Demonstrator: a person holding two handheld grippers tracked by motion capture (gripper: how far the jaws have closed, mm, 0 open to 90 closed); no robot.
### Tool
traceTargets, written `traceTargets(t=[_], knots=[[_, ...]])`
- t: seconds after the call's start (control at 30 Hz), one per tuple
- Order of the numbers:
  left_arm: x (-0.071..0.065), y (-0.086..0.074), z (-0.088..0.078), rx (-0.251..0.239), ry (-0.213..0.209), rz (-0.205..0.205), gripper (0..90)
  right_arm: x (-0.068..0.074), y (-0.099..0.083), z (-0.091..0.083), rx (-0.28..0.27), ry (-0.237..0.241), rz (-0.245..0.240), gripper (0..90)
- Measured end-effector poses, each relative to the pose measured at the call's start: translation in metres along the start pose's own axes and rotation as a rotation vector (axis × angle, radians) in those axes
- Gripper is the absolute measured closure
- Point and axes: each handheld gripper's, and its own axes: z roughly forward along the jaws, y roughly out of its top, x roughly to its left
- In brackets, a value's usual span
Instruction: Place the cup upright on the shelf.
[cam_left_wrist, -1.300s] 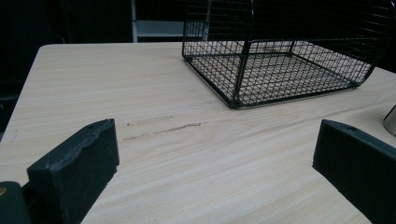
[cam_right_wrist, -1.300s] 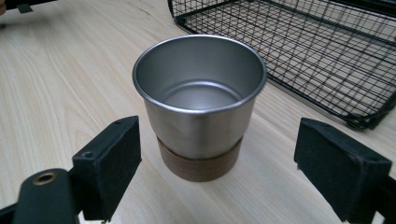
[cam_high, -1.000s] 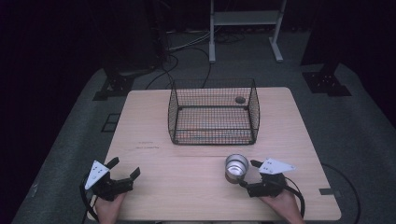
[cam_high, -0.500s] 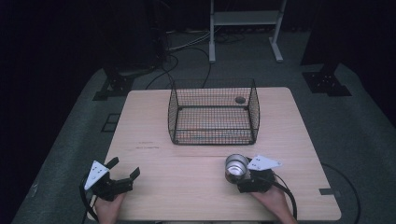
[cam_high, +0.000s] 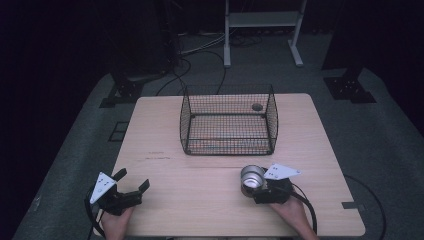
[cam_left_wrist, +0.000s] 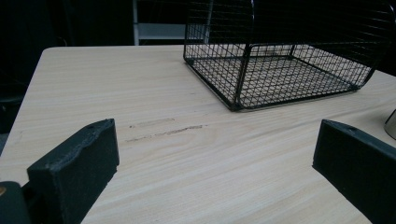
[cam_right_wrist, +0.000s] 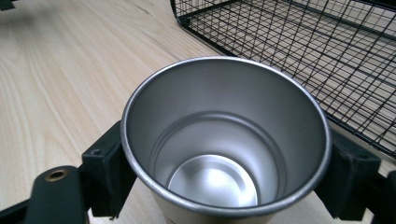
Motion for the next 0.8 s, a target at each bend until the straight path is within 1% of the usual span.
traceTargets(t=[0.1, 0.17, 0.33, 0.4, 0.43, 0.5, 0.67, 0.8], knots=[[0.0, 0.0, 0.0, 0.001, -0.001, 0.0, 0.0, -0.001, 0.0, -0.001, -0.002, -0.001, 0.005, 17.8], [0.0, 0.0, 0.0, 0.0, 0.0, 0.001, 0.0, -0.002, 0.001, -0.001, 0.0, 0.001, 0.018, 17.9], [0.0, 0.0, 0.0, 0.0, 0.0, -0.001, 0.0, -0.007, 0.004, -0.006, -0.016, 0.009, 0.031, 17.9], [0.0, 0.0, 0.0, -0.003, 0.0, -0.002, 0.0, -0.008, 0.008, -0.009, -0.018, 0.015, 0.037, 17.9], [0.0, 0.0, 0.0, -0.002, 0.001, -0.002, 0.0, -0.01, 0.013, -0.012, -0.022, 0.022, 0.036, 17.9], [0.0, 0.0, 0.0, 0.001, 0.001, -0.001, 0.0, -0.011, 0.015, -0.013, -0.026, 0.024, 0.037, 17.9], [0.0, 0.0, 0.0, 0.001, 0.0, -0.002, 0.0, -0.018, 0.024, -0.018, -0.03, 0.048, 0.051, 17.9], [0.0, -0.001, 0.0, 0.003, 0.001, -0.001, 0.0, -0.02, 0.03, -0.02, -0.03, 0.059, 0.044, 17.9]])
